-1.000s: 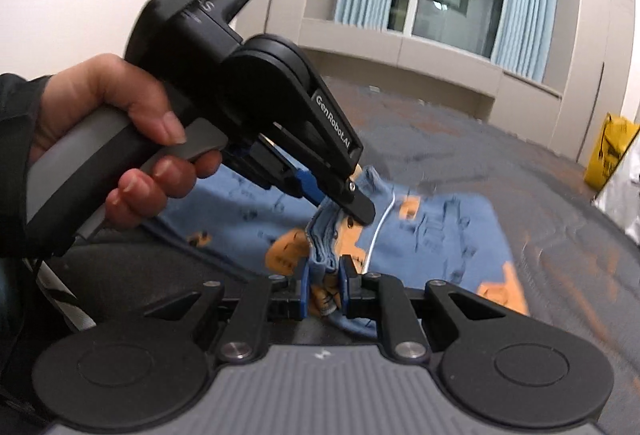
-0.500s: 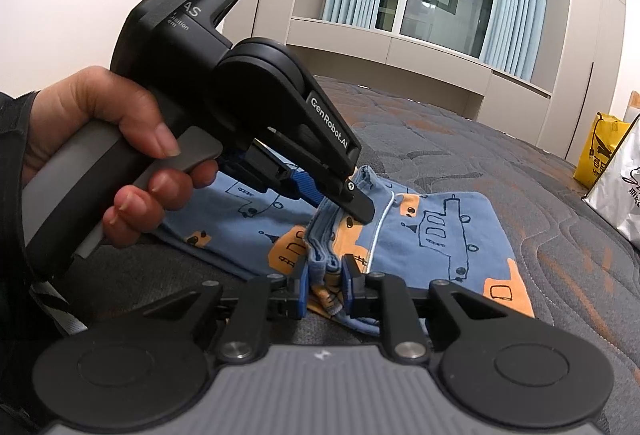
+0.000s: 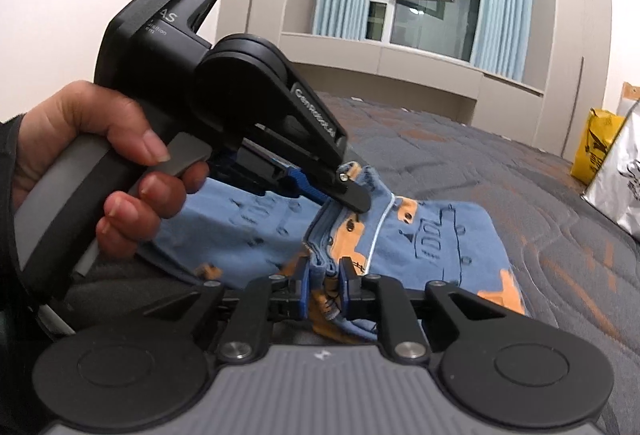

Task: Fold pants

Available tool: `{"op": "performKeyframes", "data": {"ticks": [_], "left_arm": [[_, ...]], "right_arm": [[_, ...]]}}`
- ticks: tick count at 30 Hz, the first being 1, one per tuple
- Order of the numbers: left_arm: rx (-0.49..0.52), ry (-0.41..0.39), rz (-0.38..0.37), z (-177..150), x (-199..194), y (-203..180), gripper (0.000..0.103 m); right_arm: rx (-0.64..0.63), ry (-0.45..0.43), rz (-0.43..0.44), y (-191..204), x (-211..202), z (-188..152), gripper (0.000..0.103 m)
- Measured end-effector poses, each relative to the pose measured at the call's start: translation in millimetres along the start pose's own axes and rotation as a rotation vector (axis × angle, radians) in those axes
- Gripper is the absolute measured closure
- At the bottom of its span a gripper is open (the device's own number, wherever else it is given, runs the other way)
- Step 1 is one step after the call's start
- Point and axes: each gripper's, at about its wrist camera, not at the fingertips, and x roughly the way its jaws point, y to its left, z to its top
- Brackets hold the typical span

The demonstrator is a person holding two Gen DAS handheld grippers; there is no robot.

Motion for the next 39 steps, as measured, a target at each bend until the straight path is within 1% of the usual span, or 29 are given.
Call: {"op": "performKeyframes", "data": {"ticks": [2, 5, 10, 12, 14, 18, 20, 22, 23, 24, 25, 26, 27, 28, 29, 30, 32, 34, 36, 39], "left_arm": [[0.001, -0.022, -0.004, 5.9, -15.0, 4.2, 0.095], [-0.003, -0.046, 0.013, 13.1, -39.2, 15.0, 0.095], [-0.026, -0.074, 0.090, 17.7, -74.7, 41.9, 0.095], [-0.044, -0.070, 0.115, 16.1, -81.0, 55.6, 0.095], [-0.061, -0.063, 0.144, 11.9, -82.2, 67.8, 0.094], [-0.116, -0.048, 0.160, 1.7, -74.6, 88.7, 0.092], [-0.139, -0.058, 0.154, -1.1, -73.7, 94.6, 0.089], [-0.146, -0.067, 0.151, -3.0, -74.8, 95.8, 0.083], [-0.143, -0.074, 0.160, -2.8, -76.7, 94.4, 0.076], [-0.141, -0.081, 0.168, -3.1, -78.6, 92.2, 0.065], [-0.136, -0.090, 0.176, -3.2, -81.5, 89.3, 0.058], [-0.127, -0.102, 0.189, -3.0, -84.7, 84.8, 0.042], [-0.114, -0.116, 0.206, -2.4, -87.3, 79.0, 0.028], [-0.098, -0.135, 0.231, -2.1, -90.5, 73.2, 0.023], [-0.078, -0.158, 0.262, -1.8, -93.2, 66.9, 0.015], [-0.055, -0.179, 0.293, -1.6, -95.6, 60.6, 0.008], [-0.020, -0.217, 0.344, -1.3, -98.8, 49.7, 0.001], [0.000, -0.242, 0.386, -0.6, -100.6, 41.6, 0.001], [0.010, -0.245, 0.415, 1.0, -98.3, 35.7, 0.001], [0.011, -0.239, 0.447, 2.4, -92.0, 30.1, 0.001]], "right_arm": [[-0.008, -0.015, 0.019, 6.2, -1.5, 6.7, 0.086], [-0.015, -0.039, 0.080, 18.1, -1.7, 19.4, 0.086], [-0.028, -0.049, 0.207, 41.4, 7.2, 34.9, 0.086], [-0.027, -0.033, 0.249, 50.5, 13.9, 38.1, 0.086], [-0.033, -0.009, 0.273, 56.7, 21.6, 37.6, 0.086], [-0.035, 0.054, 0.301, 65.8, 34.8, 27.5, 0.086], [-0.029, 0.053, 0.307, 65.5, 35.8, 24.7, 0.084], [-0.019, 0.042, 0.325, 62.1, 33.9, 23.7, 0.078], [-0.011, 0.036, 0.331, 59.9, 32.6, 22.9, 0.072], [0.001, 0.028, 0.337, 56.6, 31.2, 23.0, 0.057], [0.014, 0.017, 0.340, 51.5, 29.2, 22.9, 0.048], [0.025, 0.002, 0.334, 47.1, 27.5, 24.7, 0.038], [0.034, -0.020, 0.320, 40.8, 22.5, 22.5, 0.035], [0.039, -0.037, 0.302, 37.5, 15.1, 19.9, 0.033], [0.043, -0.050, 0.281, 32.0, 11.1, 18.7, 0.025], [0.049, -0.065, 0.251, 24.4, 5.8, 16.6, 0.015], [0.068, -0.088, 0.201, 10.3, -2.7, 14.5, 0.006], [0.092, -0.110, 0.152, -5.1, -10.4, 13.5, 0.001], [0.101, -0.135, 0.107, -18.5, -18.4, 12.6, 0.000], [0.070, -0.152, 0.022, -28.7, -25.8, 10.5, 0.000]]}}
